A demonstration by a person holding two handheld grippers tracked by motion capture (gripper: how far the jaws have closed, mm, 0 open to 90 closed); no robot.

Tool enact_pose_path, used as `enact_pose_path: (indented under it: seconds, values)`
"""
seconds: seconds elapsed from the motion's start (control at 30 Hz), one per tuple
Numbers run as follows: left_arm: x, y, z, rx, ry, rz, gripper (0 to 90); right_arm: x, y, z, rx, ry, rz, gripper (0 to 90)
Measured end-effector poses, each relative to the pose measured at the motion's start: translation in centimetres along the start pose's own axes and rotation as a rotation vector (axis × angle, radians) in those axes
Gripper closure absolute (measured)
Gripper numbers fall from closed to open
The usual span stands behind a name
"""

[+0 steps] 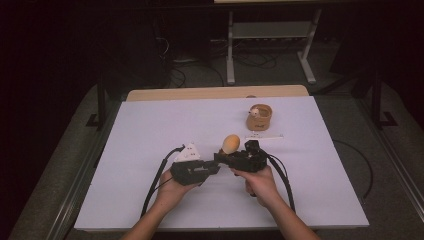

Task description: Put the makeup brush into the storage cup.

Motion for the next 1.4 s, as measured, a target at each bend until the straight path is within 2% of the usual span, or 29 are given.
enact_pose_path:
  seconds: [0.27,0.4,0.7,1.07,1.27,1.4]
  values:
    - [0.0,0.0,0.0,-0.009,0.009,0.015,71.7,0.0,-0.1,0.0,-0.013,0.0,0.002,62.8]
    - [-0.2,-0.1,-0.1,-0.002,0.011,0.006,67.9,0.0,0.0,0.0,-0.028,-0.004,0.011,63.1]
    - [-0.4,-0.1,-0.2,-0.005,0.034,0.029,54.3,-0.3,0.0,-0.3,-0.044,0.007,0.021,63.2]
    - [-1.2,0.0,-0.3,-0.013,0.057,0.085,37.2,-0.9,0.1,-0.8,-0.054,0.023,0.035,63.3]
    - [-2.1,-0.3,-0.4,-0.009,0.079,0.087,31.3,-1.2,0.1,-1.0,-0.084,0.029,0.048,63.4]
    - [-2.8,-0.9,-0.4,-0.003,0.077,0.08,28.7,-1.4,0.1,-1.3,-0.107,0.034,0.053,63.4]
Point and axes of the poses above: each handheld gripper's, and its own axes: x roughly forward along the jaws, z roughly out of its underside, y roughly to its right, the point moved 7 cm from there along x, roughly forward along the jaws, and after that the axes turned 6 degrees about y, right-handed, at the moved point
